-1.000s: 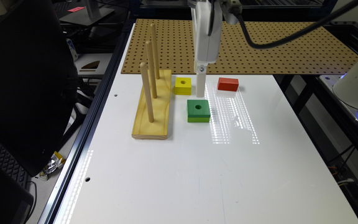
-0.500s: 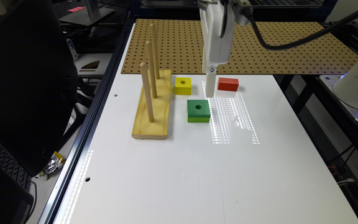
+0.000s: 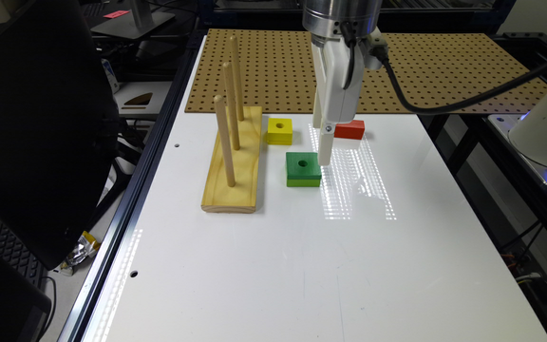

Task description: Pick up green block.

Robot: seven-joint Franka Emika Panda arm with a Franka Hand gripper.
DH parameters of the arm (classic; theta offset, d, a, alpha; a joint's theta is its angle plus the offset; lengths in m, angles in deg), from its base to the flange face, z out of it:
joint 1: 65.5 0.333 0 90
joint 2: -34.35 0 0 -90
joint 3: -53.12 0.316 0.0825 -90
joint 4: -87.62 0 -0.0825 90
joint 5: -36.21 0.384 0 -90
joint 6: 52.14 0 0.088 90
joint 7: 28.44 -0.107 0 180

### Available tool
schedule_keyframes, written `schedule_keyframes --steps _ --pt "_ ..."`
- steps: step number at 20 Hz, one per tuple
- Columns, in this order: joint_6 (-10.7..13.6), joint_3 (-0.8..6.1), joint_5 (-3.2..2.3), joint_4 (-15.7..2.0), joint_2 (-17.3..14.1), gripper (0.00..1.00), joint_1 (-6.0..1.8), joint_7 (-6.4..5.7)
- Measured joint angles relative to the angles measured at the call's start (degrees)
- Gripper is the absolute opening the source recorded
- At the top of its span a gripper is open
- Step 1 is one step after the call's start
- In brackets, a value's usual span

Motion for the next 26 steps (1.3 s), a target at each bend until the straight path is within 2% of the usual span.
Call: schedule_keyframes --steps 4,9,12,20,26 --pt "-0.23 0.00 0.00 0.15 -0.31 1.00 0.00 0.00" --pt "-3.62 0.00 -0.01 0.30 -3.33 1.00 -0.01 0.00" --pt "-4.69 0.00 -0.01 0.26 -4.10 1.00 -0.03 0.00" --pt "-4.83 0.04 -0.01 -0.48 -4.11 1.00 -0.02 0.00" --pt "-4.83 0.06 -0.01 -2.21 -4.99 1.00 -0.02 0.00"
